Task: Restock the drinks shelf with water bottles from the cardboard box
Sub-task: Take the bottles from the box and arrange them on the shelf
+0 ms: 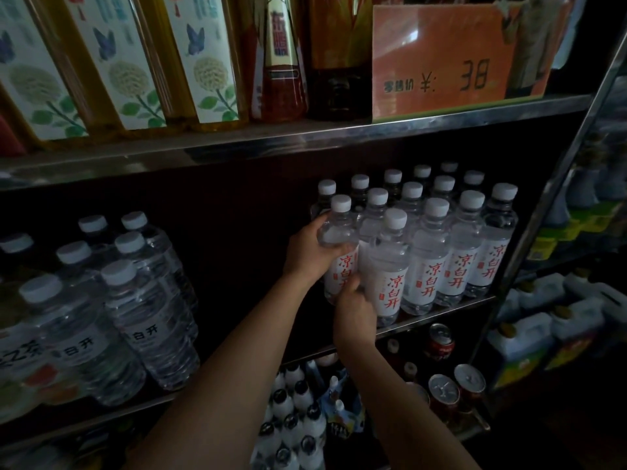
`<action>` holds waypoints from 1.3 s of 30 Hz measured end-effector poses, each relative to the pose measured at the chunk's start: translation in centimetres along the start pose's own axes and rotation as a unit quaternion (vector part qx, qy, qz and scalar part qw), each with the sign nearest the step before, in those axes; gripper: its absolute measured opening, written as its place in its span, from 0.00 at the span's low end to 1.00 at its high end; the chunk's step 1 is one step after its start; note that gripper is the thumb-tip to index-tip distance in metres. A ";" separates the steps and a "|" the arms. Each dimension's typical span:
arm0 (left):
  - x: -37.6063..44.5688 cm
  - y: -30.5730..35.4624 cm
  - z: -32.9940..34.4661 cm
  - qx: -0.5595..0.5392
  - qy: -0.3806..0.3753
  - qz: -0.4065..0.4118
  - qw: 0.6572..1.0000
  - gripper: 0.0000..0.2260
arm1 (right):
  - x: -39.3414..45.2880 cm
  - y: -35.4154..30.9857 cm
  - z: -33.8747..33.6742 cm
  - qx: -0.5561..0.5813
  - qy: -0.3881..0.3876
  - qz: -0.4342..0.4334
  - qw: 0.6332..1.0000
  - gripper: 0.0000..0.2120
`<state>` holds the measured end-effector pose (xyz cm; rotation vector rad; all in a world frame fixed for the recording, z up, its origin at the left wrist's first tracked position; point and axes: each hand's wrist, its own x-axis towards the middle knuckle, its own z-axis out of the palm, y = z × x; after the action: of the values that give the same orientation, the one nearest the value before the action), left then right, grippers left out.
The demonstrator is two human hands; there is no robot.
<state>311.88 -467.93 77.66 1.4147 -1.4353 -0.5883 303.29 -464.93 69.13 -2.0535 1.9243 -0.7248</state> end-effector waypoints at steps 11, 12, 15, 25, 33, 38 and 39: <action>-2.2 0.6 0.6 0.013 0.031 -0.048 0.998 0.33 | -3.3 0.6 -2.2 0.185 -0.025 0.027 0.982 0.23; -2.8 0.9 0.7 0.021 0.035 -0.051 0.998 0.32 | -3.7 0.9 -2.8 0.193 -0.027 0.019 0.981 0.21; -4.3 2.1 0.6 0.058 0.023 -0.046 0.997 0.27 | -4.3 1.9 -5.0 0.195 -0.034 0.003 0.980 0.12; -15.7 5.5 -1.2 0.321 -0.033 -0.086 0.943 0.21 | -10.1 10.0 -12.1 0.130 -0.038 -0.001 0.991 0.12; -28.1 8.8 3.3 0.270 -0.032 -0.108 0.956 0.19 | -19.1 17.9 -17.9 0.065 -0.077 -0.030 0.994 0.26; -34.7 10.7 6.3 0.252 -0.067 -0.109 0.959 0.16 | -24.9 21.9 -21.1 0.074 -0.076 -0.016 0.994 0.25; -35.7 11.1 6.9 0.251 -0.072 -0.110 0.959 0.16 | -25.8 22.6 -21.6 0.075 -0.067 -0.019 0.995 0.23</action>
<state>294.50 -434.34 73.72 1.9840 -1.6269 -0.4893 272.59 -438.56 71.42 -1.9994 1.7097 -0.6984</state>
